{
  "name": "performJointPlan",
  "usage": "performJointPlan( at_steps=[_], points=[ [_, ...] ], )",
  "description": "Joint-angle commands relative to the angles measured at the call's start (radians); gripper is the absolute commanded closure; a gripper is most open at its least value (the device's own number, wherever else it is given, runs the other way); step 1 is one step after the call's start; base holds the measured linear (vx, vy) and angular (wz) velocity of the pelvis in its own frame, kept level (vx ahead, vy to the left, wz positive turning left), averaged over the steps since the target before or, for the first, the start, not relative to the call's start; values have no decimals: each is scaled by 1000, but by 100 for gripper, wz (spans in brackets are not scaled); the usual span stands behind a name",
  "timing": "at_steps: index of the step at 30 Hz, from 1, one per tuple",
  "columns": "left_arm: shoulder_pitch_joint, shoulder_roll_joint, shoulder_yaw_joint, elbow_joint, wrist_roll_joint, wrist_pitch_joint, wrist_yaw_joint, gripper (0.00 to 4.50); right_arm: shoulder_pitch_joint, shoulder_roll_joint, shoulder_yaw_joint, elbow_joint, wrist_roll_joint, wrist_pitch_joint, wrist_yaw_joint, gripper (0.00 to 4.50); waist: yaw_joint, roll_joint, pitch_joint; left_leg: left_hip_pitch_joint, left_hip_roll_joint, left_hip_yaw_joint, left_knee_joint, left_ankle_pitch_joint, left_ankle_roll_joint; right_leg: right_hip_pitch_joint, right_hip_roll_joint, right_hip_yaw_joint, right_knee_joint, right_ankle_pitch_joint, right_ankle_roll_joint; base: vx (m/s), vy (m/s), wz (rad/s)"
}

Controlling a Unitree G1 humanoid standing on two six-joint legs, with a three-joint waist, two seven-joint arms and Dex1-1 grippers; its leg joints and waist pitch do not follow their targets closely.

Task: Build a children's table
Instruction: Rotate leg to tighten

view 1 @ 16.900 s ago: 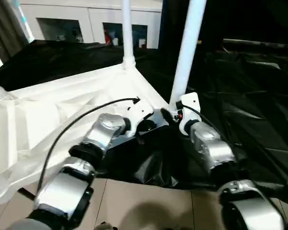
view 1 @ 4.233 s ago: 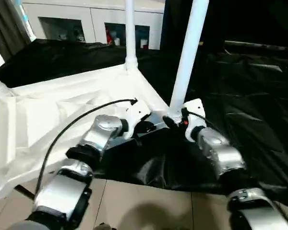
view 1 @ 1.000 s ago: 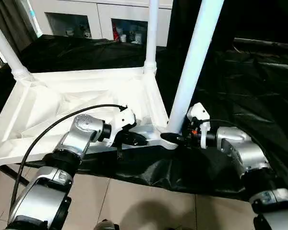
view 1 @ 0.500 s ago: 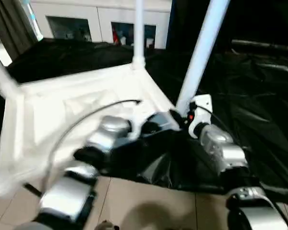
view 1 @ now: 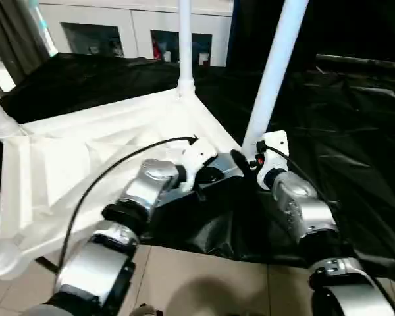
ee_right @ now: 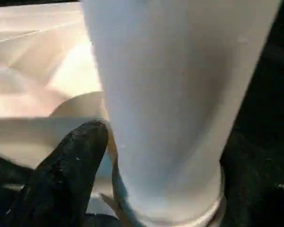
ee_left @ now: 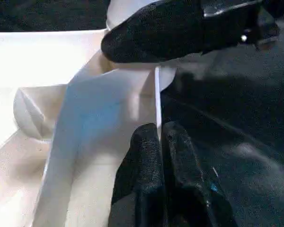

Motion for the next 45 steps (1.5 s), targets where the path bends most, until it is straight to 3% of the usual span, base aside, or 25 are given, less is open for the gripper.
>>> performJointPlan(
  at_steps=[1,2,3,5,8,9,13,19,20,22,27,33,34,35,37,39,40,41,42,45],
  points=[
    [26,24,-49,2,4,-6,-106,450,3,-30,60,-43,21,12,168,88,5,-17,-65,3,20,-11,-60,-167,74,51,-51,39,-74,-153,-210,0,0,0],
    [33,70,-63,-12,4,-17,-188,450,16,-88,93,-82,34,10,307,88,5,-16,-66,4,21,-10,-58,-152,84,51,-49,38,-69,-107,-225,0,0,0],
    [35,84,-68,-17,4,-21,-213,450,20,-107,102,-94,41,10,345,88,12,-16,-68,3,23,-10,-55,-132,98,57,-47,35,-63,-61,-237,0,0,0],
    [40,108,-73,-30,0,-30,-258,450,26,-135,115,-114,55,18,402,88,13,-11,-68,5,25,-6,-52,-121,111,52,-45,34,-54,8,-269,0,0,0],
    [45,131,-72,-46,-18,-27,-318,450,26,-160,123,-127,67,25,460,88,20,-8,-67,9,28,-6,-54,-145,99,50,-49,34,-56,-25,-287,0,0,0],
    [48,141,-75,-58,-24,-19,-346,450,25,-170,126,-129,69,24,483,88,23,-1,-67,11,29,-7,-55,-150,93,50,-50,34,-55,-31,-290,0,0,0],
    [54,171,-83,-84,-35,2,-407,450,35,-213,138,-156,89,46,584,88,32,-4,-66,13,31,-6,-56,-169,75,50,-48,35,-56,-41,-288,0,0,0],
    [58,173,-83,-89,-44,1,-415,450,39,-233,151,-157,86,50,613,143,33,-10,-65,11,28,-7,-56,-170,59,50,-50,36,-59,-86,-271,0,0,0],
    [62,167,-74,-89,-45,-9,-395,450,44,-234,162,-157,77,45,620,158,32,-17,-66,10,28,-6,-56,-166,61,50,-50,36,-59,-82,-271,0,0,0],
    [65,165,-72,-90,-46,-14,-385,450,47,-233,168,-156,72,41,623,165,34,-13,-66,10,28,-7,-55,-155,65,50,-51,36,-58,-80,-270,0,0,0],
    [71,163,-69,-91,-44,-19,-354,450,55,-226,178,-166,70,47,618,198,34,-16,-66,10,28,-7,-55,-152,68,49,-51,36,-58,-84,-264,0,0,0],
    [51,125,-29,-45,-34,-10,-182,450,75,-132,137,-122,56,69,412,233,29,-23,-58,13,27,-9,-63,-215,34,41,-55,37,-73,-216,-230,0,0,0],
    [38,101,-15,-22,-30,-3,-115,450,84,-87,121,-100,46,83,312,233,27,-22,-56,15,26,-13,-67,-246,14,40,-56,37,-82,-289,-200,0,0,0],
    [32,87,-11,-12,-27,2,-78,450,88,-62,111,-89,41,90,255,237,24,-20,-54,21,27,-14,-71,-276,-1,33,-57,39,-88,-332,-186,0,0,0],
    [27,71,-8,-5,-24,7,-45,450,92,-37,98,-78,37,96,198,241,20,-20,-54,21,28,-20,-77,-319,-21,34,-57,37,-94,-382,-165,0,0,0],
    [23,59,-7,-1,-24,12,-25,450,94,-21,89,-71,36,99,158,244,18,-22,-55,20,28,-22,-80,-333,-26,35,-56,36,-93,-383,-156,0,0,0],
    [0,-9,1,25,-17,31,91,450,91,53,41,-31,22,112,-52,244,13,-13,-53,24,27,-20,-81,-358,-35,27,-53,38,-98,-374,-156,0,0,0],
    [-9,-38,3,37,-14,39,144,450,90,83,23,-15,14,112,-134,246,11,-5,-52,28,25,-23,-82,-382,-54,23,-53,38,-98,-392,-156,0,0,0],
    [-14,-56,5,45,-11,43,176,450,89,100,13,-7,9,111,-180,246,7,-10,-52,29,24,-24,-82,-397,-59,22,-53,37,-103,-410,-150,0,0,0],
    [-25,-102,5,56,-8,52,234,450,88,147,-2,2,3,86,-252,246,4,-11,-53,33,22,-26,-81,-431,-54,20,-54,35,-111,-450,-132,0,0,0]
  ],
)
